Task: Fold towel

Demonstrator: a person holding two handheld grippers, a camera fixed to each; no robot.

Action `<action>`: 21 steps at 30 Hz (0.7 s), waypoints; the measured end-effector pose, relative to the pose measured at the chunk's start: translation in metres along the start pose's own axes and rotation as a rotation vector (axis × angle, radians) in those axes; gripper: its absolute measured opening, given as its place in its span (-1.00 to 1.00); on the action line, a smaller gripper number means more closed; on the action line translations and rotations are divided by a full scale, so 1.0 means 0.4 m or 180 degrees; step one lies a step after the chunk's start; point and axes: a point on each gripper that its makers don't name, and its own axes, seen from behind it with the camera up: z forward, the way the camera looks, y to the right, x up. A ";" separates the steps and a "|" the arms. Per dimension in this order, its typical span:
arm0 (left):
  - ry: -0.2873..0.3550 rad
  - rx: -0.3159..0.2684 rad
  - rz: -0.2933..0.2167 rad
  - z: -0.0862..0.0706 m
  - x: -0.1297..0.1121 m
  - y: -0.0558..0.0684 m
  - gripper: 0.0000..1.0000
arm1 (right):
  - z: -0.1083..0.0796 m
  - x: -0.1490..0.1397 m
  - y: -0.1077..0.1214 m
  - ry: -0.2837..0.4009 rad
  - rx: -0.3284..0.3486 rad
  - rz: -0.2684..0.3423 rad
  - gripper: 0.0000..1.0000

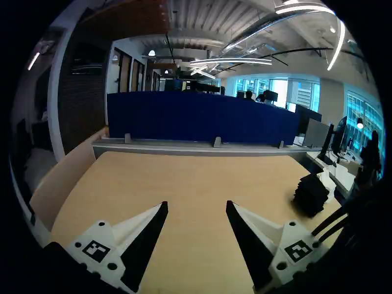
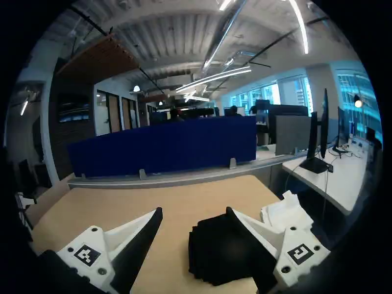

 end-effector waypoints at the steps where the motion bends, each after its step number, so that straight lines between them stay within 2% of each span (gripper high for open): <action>1: 0.0051 0.0011 0.0001 0.000 0.011 -0.002 0.75 | -0.001 0.002 -0.004 0.0008 0.0003 -0.0008 1.00; 12: 0.0743 0.0220 0.0121 0.001 0.158 -0.044 0.75 | -0.014 0.045 -0.073 0.0186 0.0070 -0.0241 1.00; 17: 0.0947 0.0293 0.0222 0.008 0.196 -0.063 0.76 | -0.011 0.062 -0.089 0.0249 0.0036 -0.0327 1.00; 21: 0.1075 0.0291 0.0302 0.001 0.215 -0.062 0.76 | -0.008 0.071 -0.102 0.0298 0.0016 -0.0385 1.00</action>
